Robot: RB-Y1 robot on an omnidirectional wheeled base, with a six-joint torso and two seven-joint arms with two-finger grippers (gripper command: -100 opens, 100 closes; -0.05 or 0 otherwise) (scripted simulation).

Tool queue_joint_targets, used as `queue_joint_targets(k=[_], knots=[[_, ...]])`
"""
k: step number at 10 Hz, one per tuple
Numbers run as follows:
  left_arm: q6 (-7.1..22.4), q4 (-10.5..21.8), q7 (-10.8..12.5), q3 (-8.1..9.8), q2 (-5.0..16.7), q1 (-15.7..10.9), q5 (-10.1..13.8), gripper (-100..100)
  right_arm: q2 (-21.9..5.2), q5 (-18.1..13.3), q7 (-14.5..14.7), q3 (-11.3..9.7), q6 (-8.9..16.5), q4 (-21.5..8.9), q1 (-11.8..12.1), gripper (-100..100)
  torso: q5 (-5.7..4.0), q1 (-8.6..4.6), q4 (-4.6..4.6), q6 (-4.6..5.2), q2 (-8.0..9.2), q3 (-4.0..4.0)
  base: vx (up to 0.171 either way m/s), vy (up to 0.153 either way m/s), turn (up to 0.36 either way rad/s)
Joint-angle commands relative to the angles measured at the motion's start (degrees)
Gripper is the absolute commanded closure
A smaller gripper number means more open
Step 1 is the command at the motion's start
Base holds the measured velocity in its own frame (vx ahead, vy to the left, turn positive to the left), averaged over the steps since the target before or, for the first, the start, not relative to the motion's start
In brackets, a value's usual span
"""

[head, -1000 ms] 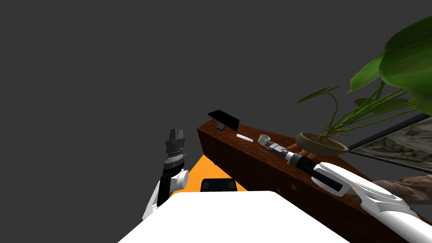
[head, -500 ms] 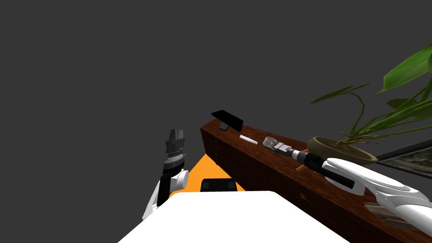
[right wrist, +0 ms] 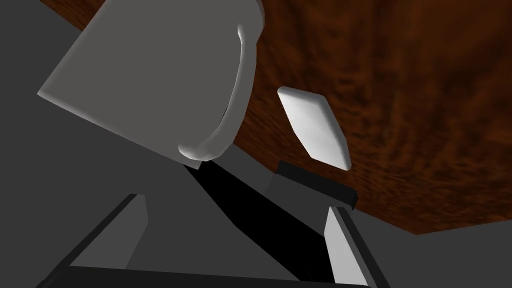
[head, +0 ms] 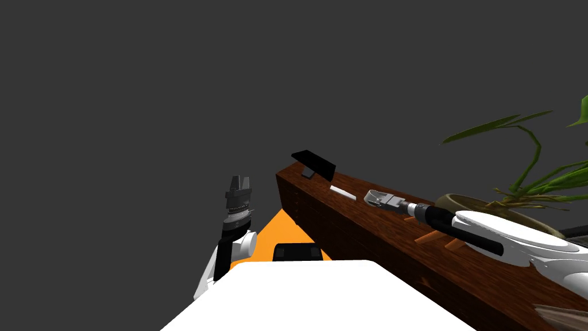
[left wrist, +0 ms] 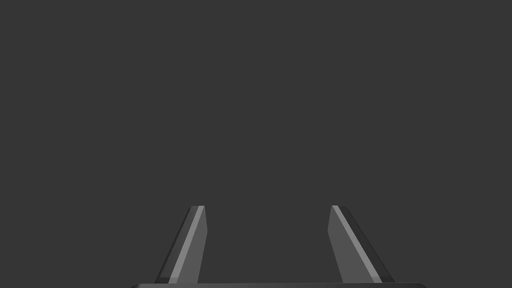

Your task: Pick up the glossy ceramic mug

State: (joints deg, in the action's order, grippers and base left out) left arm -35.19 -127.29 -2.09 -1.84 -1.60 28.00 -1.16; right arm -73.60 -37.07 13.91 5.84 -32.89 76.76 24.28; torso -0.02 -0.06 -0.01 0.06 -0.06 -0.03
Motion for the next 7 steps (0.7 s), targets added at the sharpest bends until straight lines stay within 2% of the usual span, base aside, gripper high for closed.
queue_joint_targets(k=[1,3,4,5,6,7], knots=[[0.0,0.0,0.0,0.0,0.0,0.0,0.0,0,-1.47,-1.35,1.08,-0.71,-0.32,-1.86,-0.08,-100,0.0,0.0,0.0,0.0,0.0,0.0,0.013,-0.01,0.093],[0.0,0.0,0.0,0.0,0.0,0.0,0.0,0,-3.62,-3.35,2.01,-2.49,-0.62,-4.33,0.5,-100,0.05,-0.07,0.01,-0.04,-0.04,-0.01,0.012,-0.012,0.097],[0.0,0.0,0.0,0.0,0.0,0.0,0.0,0,-3.2,-2.54,1.68,-1.44,-0.76,-3.49,0.84,-100,0.08,-0.16,0.02,0.01,-0.06,-0.02,0.006,-0.008,0.014],[0.0,0.0,0.0,0.0,0.0,0.0,0.0,0,-3.28,-2.61,1.83,-1.43,-0.81,-3.55,1.0,0,0.08,-0.18,0.03,0.02,-0.03,0.0,0.0,0.0,0.0],[0.0,0.0,0.0,0.0,0.0,0.0,0.0,0,-3.27,-2.6,1.81,-1.43,-0.81,-3.54,0.98,-100,0.08,-0.17,0.03,0.02,-0.01,0.01,0.0,0.0,0.0],[0.0,0.0,0.0,0.0,0.0,0.0,0.0,0,-3.27,-2.6,1.81,-1.43,-0.81,-3.54,0.98,100,0.08,-0.16,0.04,0.02,0.0,0.01,0.0,0.0,0.0]])
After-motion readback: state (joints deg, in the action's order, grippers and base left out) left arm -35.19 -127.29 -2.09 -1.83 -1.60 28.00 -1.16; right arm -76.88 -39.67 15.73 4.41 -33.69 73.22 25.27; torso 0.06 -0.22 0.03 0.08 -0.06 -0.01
